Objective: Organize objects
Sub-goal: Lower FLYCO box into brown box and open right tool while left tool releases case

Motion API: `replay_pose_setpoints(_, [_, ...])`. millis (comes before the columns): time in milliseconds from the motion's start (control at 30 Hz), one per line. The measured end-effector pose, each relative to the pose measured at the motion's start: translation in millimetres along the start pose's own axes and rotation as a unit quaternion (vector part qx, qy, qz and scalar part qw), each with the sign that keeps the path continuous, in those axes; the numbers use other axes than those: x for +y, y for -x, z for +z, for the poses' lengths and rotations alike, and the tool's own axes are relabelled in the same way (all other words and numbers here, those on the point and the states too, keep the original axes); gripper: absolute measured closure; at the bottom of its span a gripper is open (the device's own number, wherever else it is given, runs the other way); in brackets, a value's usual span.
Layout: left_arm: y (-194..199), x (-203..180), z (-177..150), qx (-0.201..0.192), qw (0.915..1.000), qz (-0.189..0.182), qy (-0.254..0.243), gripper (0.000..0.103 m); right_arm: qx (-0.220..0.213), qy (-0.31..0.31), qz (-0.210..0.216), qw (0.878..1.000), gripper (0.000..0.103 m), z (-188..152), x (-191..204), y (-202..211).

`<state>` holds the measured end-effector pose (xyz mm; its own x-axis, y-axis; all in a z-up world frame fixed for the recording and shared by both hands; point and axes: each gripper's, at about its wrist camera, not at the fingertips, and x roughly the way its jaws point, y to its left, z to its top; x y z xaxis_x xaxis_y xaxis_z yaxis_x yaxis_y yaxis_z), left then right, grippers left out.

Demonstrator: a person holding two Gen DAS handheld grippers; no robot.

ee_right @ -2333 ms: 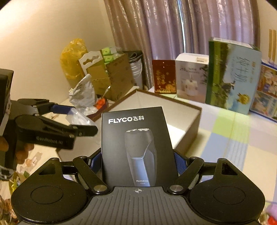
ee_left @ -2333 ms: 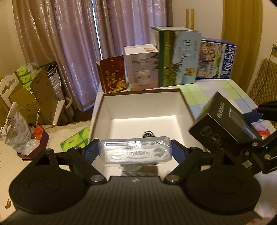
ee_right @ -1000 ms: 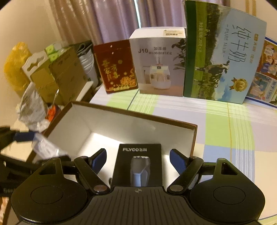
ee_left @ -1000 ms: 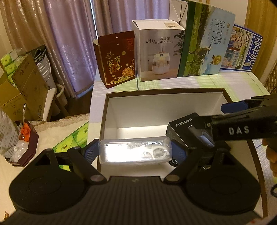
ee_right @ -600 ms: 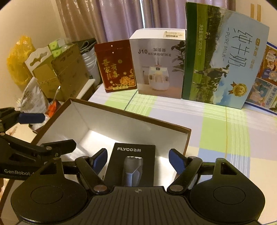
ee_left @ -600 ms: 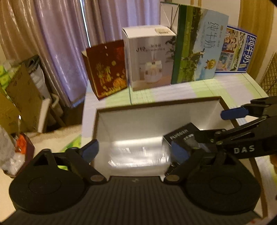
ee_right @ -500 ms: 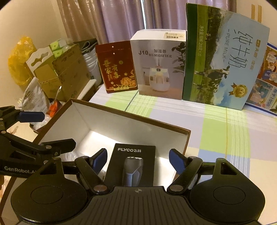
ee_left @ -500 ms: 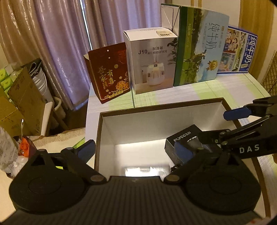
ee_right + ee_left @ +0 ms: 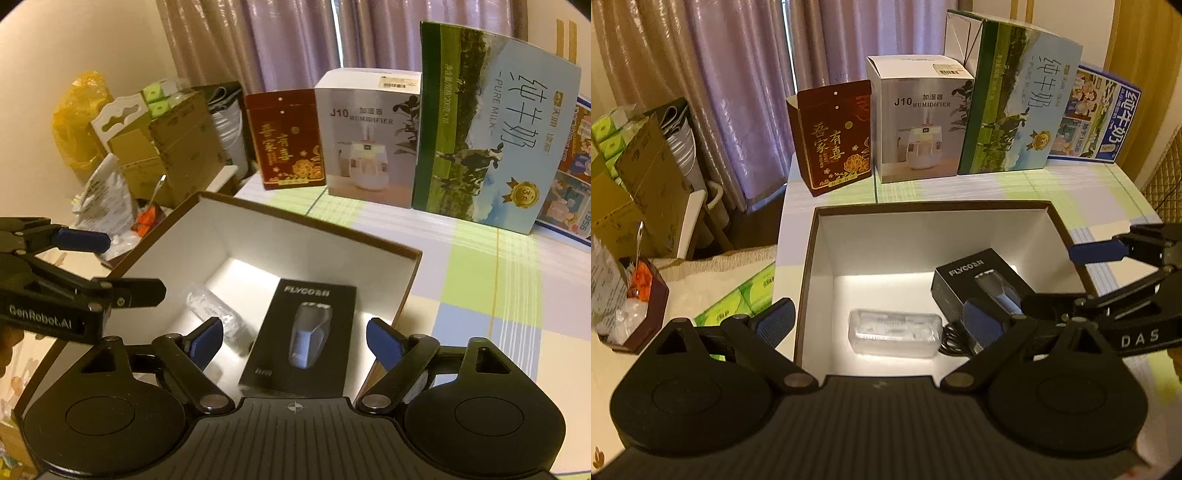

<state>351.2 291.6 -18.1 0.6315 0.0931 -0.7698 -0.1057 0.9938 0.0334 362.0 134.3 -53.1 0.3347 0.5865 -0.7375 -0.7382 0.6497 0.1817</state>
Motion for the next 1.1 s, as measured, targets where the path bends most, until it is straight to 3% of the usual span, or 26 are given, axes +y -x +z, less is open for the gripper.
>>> replay_pose_setpoints(500, [54.7, -9.8, -30.4, 0.012, 0.9984, 0.014, 0.053, 0.007, -0.023, -0.002, 0.023, 0.999, 0.016, -30.1, 17.6, 59.6])
replay_pose_setpoints(1100, [112.0, -61.5, -73.5, 0.018, 0.9971, 0.023, 0.070, 0.007, -0.027, -0.014, 0.026, 0.999, 0.012, -81.4, 16.5, 126.7])
